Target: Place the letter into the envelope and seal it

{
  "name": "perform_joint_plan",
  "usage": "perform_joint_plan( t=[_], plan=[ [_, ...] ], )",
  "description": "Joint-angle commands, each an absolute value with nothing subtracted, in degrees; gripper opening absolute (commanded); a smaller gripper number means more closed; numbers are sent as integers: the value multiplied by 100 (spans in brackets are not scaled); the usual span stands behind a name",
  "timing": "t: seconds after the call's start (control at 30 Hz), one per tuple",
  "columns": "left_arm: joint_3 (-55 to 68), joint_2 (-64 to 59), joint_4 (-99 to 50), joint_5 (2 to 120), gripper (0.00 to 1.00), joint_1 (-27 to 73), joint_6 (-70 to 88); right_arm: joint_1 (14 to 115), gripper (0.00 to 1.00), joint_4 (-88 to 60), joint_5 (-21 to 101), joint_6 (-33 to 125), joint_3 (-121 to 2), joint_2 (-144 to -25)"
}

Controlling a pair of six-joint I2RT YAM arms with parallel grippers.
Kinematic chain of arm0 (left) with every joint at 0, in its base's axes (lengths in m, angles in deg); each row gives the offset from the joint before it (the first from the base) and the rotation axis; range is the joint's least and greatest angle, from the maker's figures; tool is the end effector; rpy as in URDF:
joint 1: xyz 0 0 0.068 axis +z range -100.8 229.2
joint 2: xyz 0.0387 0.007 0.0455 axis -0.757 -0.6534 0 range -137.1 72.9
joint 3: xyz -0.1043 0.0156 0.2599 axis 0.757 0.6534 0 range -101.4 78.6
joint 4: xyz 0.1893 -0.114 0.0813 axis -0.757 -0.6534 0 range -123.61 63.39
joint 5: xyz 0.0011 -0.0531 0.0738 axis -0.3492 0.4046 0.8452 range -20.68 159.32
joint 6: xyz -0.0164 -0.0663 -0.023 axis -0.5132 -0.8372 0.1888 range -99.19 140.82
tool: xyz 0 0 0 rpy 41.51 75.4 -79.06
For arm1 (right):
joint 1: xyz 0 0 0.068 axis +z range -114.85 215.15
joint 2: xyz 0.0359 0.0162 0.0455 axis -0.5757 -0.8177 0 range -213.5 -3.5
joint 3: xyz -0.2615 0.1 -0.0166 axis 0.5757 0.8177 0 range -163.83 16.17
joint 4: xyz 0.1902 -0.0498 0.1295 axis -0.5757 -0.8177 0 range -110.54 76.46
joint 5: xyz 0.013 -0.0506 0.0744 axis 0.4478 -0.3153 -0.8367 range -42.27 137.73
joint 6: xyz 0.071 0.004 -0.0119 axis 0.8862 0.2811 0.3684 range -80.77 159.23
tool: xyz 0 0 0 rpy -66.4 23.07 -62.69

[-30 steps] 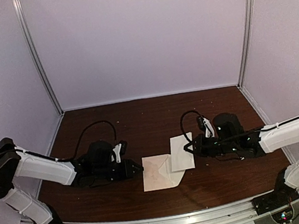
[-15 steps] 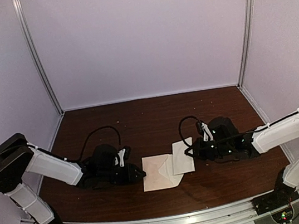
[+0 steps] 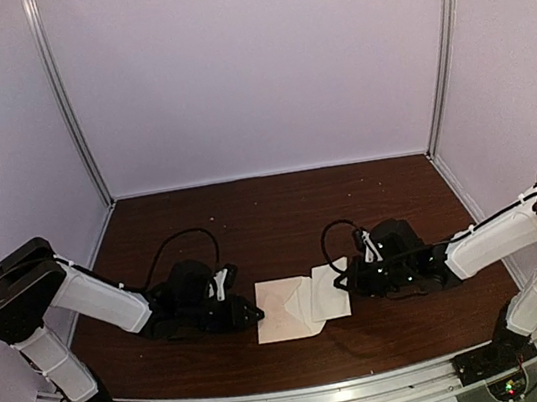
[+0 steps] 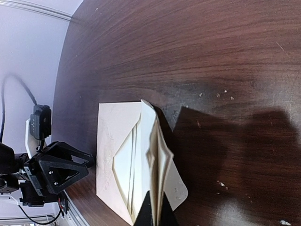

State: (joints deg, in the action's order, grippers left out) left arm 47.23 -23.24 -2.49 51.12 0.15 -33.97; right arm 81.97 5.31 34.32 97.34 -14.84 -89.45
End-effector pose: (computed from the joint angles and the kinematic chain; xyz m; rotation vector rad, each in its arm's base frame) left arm 0.1793 -0.2349 0.1280 0.0608 2.5970 -1.1927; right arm 0.1823 0.2146 0.1637 0.0965 2.4883 1.1805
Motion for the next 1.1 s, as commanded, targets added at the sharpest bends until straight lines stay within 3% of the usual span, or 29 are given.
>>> perform_joint_plan(
  t=[0.0, 1.07],
  plan=[
    [4740, -2404, -33, 5028, 31, 63, -3432, 8156, 0, 763, 3327, 9846, -1416, -9099],
    [4799, -2475, 143, 4746, 29, 61, -3500, 8155, 0, 571, 2734, 10061, -1788, -9871]
  ],
)
